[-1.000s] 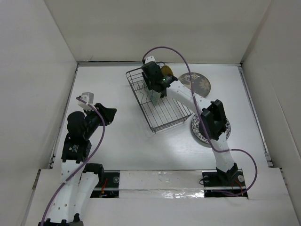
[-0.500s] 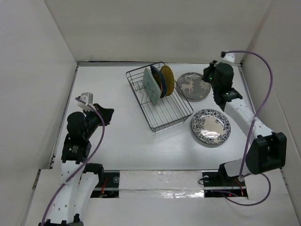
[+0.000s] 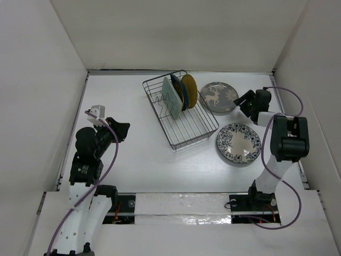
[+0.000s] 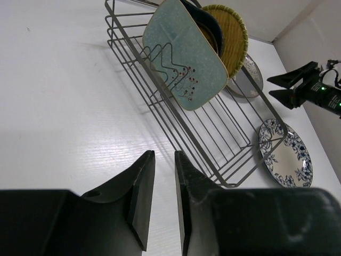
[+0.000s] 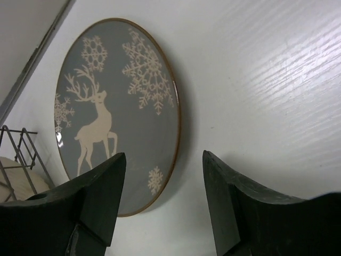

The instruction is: Load the plates into the dish rack

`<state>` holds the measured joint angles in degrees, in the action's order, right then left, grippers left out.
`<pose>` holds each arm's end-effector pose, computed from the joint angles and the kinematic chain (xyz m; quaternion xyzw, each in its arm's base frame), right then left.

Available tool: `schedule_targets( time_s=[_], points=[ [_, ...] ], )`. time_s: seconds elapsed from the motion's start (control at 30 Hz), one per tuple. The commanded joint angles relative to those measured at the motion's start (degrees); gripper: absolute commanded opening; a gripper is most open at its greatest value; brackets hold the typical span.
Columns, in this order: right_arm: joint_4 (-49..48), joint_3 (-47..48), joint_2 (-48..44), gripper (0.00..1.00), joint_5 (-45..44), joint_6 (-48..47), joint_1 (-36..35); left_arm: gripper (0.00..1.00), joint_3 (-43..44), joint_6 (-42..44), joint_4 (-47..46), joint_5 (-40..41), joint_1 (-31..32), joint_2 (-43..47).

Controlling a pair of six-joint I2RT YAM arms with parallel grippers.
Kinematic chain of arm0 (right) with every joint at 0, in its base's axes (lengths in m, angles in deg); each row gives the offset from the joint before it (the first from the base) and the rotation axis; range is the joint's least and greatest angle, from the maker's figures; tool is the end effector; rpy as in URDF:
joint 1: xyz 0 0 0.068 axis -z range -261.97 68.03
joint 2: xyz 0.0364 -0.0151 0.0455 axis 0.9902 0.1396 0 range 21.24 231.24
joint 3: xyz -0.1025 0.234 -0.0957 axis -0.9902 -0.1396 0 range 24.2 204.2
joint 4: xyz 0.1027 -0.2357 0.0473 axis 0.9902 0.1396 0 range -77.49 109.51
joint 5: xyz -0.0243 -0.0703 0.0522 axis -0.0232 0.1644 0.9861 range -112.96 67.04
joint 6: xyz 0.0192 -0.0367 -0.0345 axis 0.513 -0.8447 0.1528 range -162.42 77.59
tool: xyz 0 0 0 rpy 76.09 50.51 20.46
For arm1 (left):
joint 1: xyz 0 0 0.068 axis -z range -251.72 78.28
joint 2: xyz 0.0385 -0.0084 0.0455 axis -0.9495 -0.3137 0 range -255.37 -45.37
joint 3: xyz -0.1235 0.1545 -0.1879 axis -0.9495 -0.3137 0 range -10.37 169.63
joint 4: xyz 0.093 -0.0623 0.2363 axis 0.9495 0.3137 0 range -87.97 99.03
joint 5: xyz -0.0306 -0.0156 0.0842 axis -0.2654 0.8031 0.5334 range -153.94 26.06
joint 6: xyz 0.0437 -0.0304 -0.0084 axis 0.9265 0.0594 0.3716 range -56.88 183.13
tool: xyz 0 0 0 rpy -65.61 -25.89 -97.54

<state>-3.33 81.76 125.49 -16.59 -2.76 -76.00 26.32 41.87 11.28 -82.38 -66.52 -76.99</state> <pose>0.3888 -0.0367 0.1762 0.3114 0.8110 0.1891 0.4577 0.1398 -0.0241 0.3255 0.0070 0.7312 -0.2679 0.6273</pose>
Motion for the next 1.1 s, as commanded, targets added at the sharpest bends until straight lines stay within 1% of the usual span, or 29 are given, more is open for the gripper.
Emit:
schedule_targets(
  time_s=[0.0, 0.1, 0.3, 0.4, 0.43, 0.57, 0.7, 0.73, 0.83, 0.97, 1.0, 1.03, 1.07],
  points=[
    [-8.68, 1.58, 3.06, 0.63, 8.8, 4.9, 0.44, 0.19, 2.69, 0.51, -1.87, -0.46, 0.26, 0.5],
    [-9.12, 3.52, 7.72, 0.58, 12.87, 7.61, 0.44, 0.2, 2.78, 0.43, -2.05, -0.46, 0.26, 0.24],
    [-15.62, 4.66, 14.39, 0.49, 17.88, 14.64, 0.44, 0.21, 2.78, 0.51, -1.96, 0.15, 0.26, 0.15],
    [-19.23, 5.19, 16.07, 0.34, 19.2, 17.98, 0.44, 0.21, 2.86, 0.51, -2.14, 0.68, 0.26, 0.15],
    [-19.32, 5.19, 16.08, 0.2, 18.77, 18.34, 0.44, 0.21, 2.95, 0.51, -2.05, 0.68, 0.26, 0.06],
    [-20.28, 3.18, 13.36, 0.0, 15.34, 18.52, 0.44, 0.21, 2.86, 0.51, -1.96, 1.03, 0.26, 0.33],
    [-26.6, -1.73, 8.44, 0.0, 12.88, 20.63, 1.49, 0.21, 2.69, 0.51, -1.87, 1.12, 0.26, 0.59],
    [-29.66, -2.97, 7.04, 0.0, 12.53, 20.98, 1.49, 0.21, 2.69, 0.51, -1.87, 1.38, 0.26, 0.76],
    [-34.86, -7.36, 0.27, 0.0, 10.42, 22.3, 2.02, 0.21, 2.6, 0.51, -1.87, 1.39, 0.26, 0.85],
    [-33.04, -9.13, -9.74, 0.0, 6.65, 19.94, 2.02, 0.21, 2.69, 0.43, -1.96, 1.39, 0.26, 0.68],
    [-32.34, -9.31, -13.85, 0.0, 4.81, 18.02, 2.02, 0.21, 2.78, 0.51, -1.87, 1.39, 0.26, 0.77],
    [-29.89, -9.22, -15.98, 0.0, 3.66, 16.43, 1.5, 0.21, 2.6, 0.43, -1.87, 1.39, 0.26, 0.85],
    [-26.3, -8.18, -20.01, 0.0, 1.13, 12.93, 0.19, 0.21, 2.6, 0.43, -1.96, 1.47, 0.26, 1.03]
  ],
)
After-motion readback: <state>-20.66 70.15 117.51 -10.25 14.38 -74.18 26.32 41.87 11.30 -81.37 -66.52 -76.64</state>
